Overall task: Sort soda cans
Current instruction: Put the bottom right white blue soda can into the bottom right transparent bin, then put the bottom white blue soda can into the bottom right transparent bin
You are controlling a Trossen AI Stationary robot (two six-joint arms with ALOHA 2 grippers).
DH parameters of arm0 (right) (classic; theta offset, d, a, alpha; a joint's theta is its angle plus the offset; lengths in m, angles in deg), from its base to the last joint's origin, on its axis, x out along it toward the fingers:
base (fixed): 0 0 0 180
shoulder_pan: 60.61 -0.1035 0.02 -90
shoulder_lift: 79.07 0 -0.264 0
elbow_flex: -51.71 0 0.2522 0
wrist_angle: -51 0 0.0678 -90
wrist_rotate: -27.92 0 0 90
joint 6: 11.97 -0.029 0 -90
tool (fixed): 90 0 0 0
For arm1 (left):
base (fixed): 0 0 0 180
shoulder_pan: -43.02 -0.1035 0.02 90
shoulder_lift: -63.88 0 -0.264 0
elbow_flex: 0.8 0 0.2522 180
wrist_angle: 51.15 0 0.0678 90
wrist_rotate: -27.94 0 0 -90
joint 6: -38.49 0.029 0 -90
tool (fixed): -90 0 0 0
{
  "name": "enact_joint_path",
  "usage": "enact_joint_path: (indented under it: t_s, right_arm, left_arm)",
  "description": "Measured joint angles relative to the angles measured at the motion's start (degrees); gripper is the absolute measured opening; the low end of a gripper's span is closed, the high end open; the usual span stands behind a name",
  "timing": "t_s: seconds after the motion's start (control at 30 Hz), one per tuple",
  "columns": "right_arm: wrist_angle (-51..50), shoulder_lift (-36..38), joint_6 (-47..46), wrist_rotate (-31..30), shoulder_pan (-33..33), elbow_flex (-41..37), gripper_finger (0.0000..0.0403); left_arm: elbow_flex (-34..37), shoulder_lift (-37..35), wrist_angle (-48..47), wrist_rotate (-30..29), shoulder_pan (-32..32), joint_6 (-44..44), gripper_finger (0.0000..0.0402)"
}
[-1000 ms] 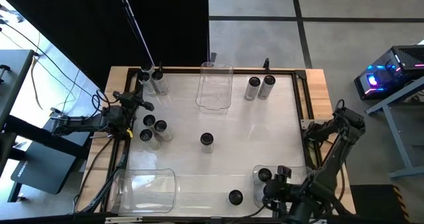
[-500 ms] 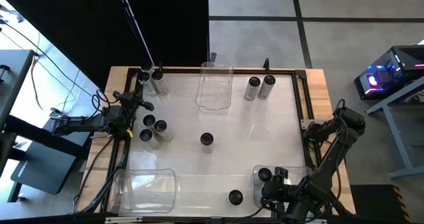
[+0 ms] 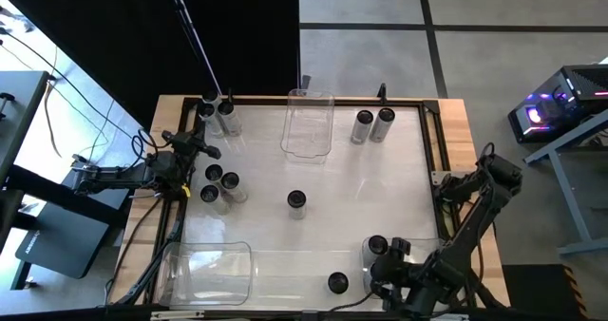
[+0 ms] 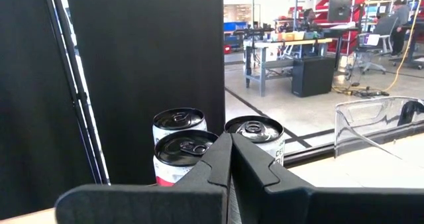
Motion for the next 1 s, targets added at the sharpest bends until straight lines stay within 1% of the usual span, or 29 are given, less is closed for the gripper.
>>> enact_joint_path:
  t_s: [0.07, 0.23, 0.4, 0.7, 0.83, 1.0]
  right_arm:
    - [0.15, 0.0, -0.72, 0.98, 0.59, 0.0, 0.0316]
    - [0.23, 0.01, -0.72, 6.03, 1.71, 0.02, 0.0319]
    - [-0.4, 0.57, -0.81, 7.92, 1.85, 0.46, 0.032]
    - [-5.69, 2.68, -0.36, 6.18, 1.83, 6.18, 0.0321]
    - [-10.22, 2.71, 2.13, 5.66, 1.83, 10.85, 0.0321]
    - [-15.68, 2.71, 4.39, 3.11, 1.79, 18.51, 0.0321]
  left_arm:
    - [0.0, -0.01, 0.0, -0.01, 0.0, 0.01, 0.0]
    - [0.0, 0.0, 0.0, 0.0, 0.0, 0.04, 0.0]
    - [0.0, -0.02, 0.02, -0.01, 0.0, 0.03, 0.0]
    - [0.0, -0.02, 0.02, 0.0, 0.0, 0.02, 0.0]
    - [0.0, -0.02, 0.02, -0.01, 0.0, 0.03, 0.0]
    - [0.0, -0.01, 0.0, 0.0, 0.0, 0.02, 0.0]
